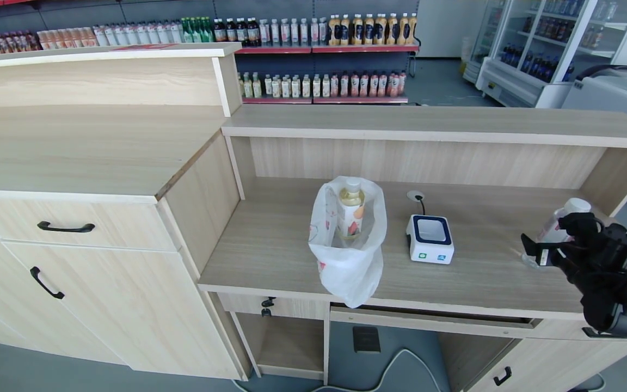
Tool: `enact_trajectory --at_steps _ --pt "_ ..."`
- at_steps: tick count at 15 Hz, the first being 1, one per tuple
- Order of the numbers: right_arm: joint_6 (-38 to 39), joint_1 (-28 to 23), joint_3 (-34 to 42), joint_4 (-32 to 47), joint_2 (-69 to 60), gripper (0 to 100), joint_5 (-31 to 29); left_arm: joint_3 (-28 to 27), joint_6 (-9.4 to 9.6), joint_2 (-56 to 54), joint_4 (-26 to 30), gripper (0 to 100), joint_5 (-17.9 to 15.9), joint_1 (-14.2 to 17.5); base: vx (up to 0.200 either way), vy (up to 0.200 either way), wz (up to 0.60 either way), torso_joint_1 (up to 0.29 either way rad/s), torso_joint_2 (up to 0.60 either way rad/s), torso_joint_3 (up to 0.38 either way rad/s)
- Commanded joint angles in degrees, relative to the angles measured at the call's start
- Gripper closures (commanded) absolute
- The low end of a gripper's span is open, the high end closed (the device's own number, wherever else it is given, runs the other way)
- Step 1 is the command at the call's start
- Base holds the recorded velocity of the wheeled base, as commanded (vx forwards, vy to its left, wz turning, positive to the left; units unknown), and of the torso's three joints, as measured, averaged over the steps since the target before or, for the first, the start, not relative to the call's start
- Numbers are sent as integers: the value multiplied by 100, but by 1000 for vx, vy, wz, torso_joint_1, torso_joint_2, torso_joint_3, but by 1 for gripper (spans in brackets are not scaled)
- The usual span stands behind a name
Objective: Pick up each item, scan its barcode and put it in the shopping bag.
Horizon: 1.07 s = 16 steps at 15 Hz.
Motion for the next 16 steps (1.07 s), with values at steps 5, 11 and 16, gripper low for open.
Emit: enact_trajectory --at_steps 5,11,16 --pt "7 57 -459 50 199 0 14 0 -5 -2 -3 0 2 0 0 0 0 0 0 0" --pt "25 207 -846 50 445 0 14 0 4 -2 -3 0 2 0 0 0 0 0 0 0" --pt "122 198 -1241 111 427 100 6 0 4 -2 -3 0 2 0 0 0 0 0 0 0"
